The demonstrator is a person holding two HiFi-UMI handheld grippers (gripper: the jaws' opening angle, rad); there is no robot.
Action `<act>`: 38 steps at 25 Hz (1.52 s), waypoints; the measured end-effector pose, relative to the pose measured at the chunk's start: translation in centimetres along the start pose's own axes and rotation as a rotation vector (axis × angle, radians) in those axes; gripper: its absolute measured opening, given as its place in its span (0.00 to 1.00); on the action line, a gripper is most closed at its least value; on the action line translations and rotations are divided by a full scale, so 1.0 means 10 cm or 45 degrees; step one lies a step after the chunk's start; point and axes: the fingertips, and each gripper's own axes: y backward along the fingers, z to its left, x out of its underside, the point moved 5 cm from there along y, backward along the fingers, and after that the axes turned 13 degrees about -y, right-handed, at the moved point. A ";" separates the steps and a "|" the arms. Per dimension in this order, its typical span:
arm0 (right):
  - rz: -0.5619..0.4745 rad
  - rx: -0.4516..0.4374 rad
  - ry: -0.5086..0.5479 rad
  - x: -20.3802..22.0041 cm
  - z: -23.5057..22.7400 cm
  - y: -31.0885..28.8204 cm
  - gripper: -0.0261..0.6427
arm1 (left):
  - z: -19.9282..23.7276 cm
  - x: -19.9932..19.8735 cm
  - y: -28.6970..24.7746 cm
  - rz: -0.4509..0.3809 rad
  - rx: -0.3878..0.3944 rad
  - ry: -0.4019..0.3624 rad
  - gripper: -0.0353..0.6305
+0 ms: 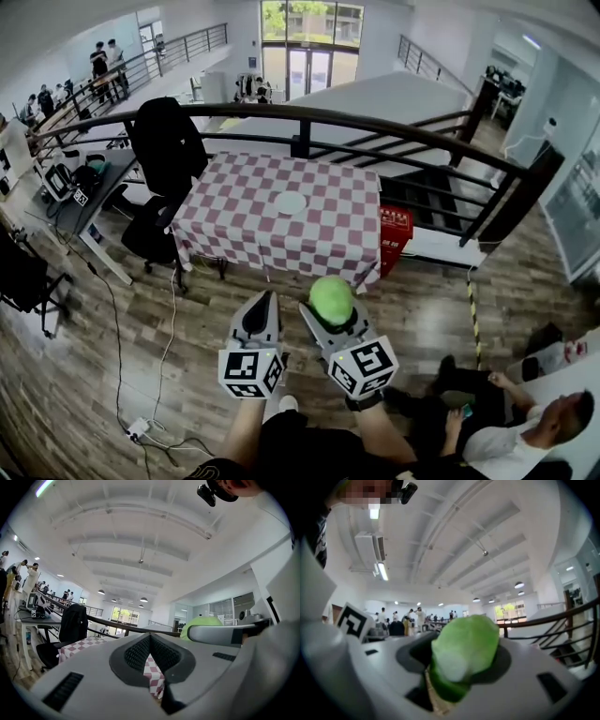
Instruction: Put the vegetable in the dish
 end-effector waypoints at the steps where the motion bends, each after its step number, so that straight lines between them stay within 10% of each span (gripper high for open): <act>1: 0.002 0.003 -0.002 0.00 -0.02 -0.11 0.37 | 0.07 0.01 -0.06 -0.002 0.005 0.005 0.08; 18: 0.043 -0.062 -0.083 0.10 -0.63 -1.47 0.37 | 0.79 0.35 -1.13 0.063 -0.016 0.000 0.08; 38: 0.091 -0.120 -0.192 -0.34 -2.48 -3.12 0.37 | 1.32 0.53 -3.46 0.121 -0.088 -0.030 0.08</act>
